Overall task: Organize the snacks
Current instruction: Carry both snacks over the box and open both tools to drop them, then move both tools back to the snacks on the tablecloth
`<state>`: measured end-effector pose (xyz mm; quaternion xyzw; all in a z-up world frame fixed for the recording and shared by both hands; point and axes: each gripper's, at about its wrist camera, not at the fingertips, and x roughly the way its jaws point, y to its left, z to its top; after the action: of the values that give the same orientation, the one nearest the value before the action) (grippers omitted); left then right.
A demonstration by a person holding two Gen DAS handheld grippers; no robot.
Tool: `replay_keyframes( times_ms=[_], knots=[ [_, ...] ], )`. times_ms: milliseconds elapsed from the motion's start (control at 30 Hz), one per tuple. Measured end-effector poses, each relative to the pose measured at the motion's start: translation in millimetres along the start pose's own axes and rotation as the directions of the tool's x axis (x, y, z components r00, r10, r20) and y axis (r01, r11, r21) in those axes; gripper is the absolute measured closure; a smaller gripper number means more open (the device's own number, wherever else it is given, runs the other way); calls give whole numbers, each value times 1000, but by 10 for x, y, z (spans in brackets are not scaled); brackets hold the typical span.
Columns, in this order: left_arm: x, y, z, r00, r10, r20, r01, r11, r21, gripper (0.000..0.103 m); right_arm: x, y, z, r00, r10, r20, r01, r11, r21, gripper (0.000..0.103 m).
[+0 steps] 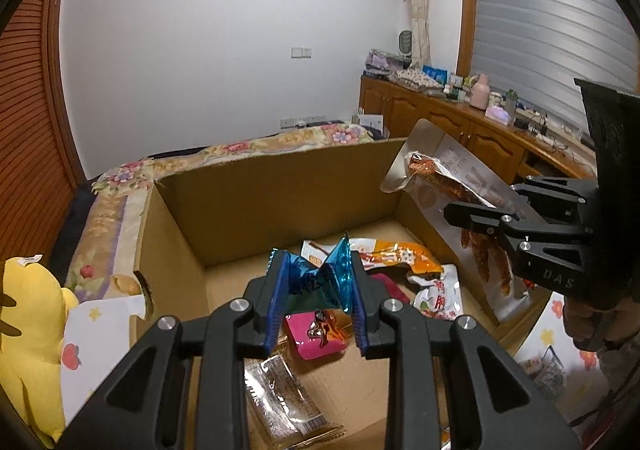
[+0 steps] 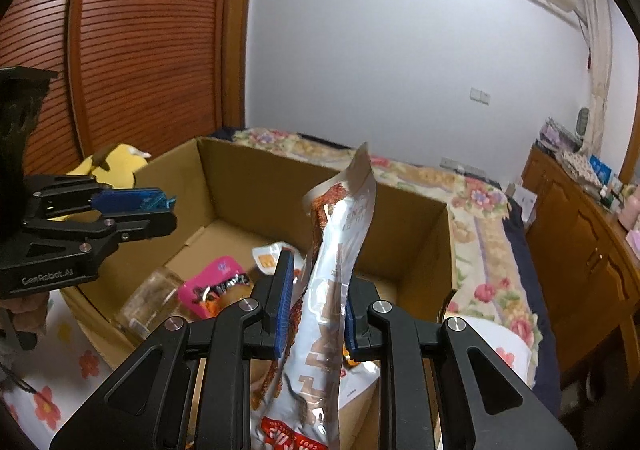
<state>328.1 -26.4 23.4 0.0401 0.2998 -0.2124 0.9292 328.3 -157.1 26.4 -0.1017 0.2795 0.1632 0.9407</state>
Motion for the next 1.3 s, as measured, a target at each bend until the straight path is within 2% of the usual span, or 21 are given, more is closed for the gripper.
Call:
replay_keyframes(
  times_ms=[300,367,433,600,700,967,1100,1200,1300],
  knots=[
    [4,-25,-25,999,34,-28,-33,999,25,75,74,-56,-38,999,-7,-51,8,1000,16,84],
    [2,-20,-31,999,36,-36,-35,999,22,72,88,-40,-35,998,-10,-66,11,1000,10,84],
    [-1,-7,-35,999,32,-38,-31,999,16,62,105,-41,-27,997,-9,-82,9,1000,8,83],
    [-17,-2,-31,998,44,-41,-44,999,12,59,107,-56,-48,993,1,-115,0,1000,6,83],
    [-69,-33,-27,998,45,-33,-45,999,11,52,70,-39,-69,992,1,-124,0,1000,4,82],
    [-302,-150,-31,999,48,-1,-47,999,23,47,-311,46,-79,998,1,-67,-1,1000,0,82],
    [-514,-204,-56,998,49,37,-50,998,25,29,-568,90,-136,999,-7,-40,7,1000,13,80],
    [-658,-216,-98,998,45,51,-46,999,20,26,-753,140,-204,1000,-10,-22,11,1000,16,78],
    [-762,-209,-158,998,29,53,-30,999,14,18,-905,168,-277,1000,-9,-8,9,1000,27,77]
  ],
)
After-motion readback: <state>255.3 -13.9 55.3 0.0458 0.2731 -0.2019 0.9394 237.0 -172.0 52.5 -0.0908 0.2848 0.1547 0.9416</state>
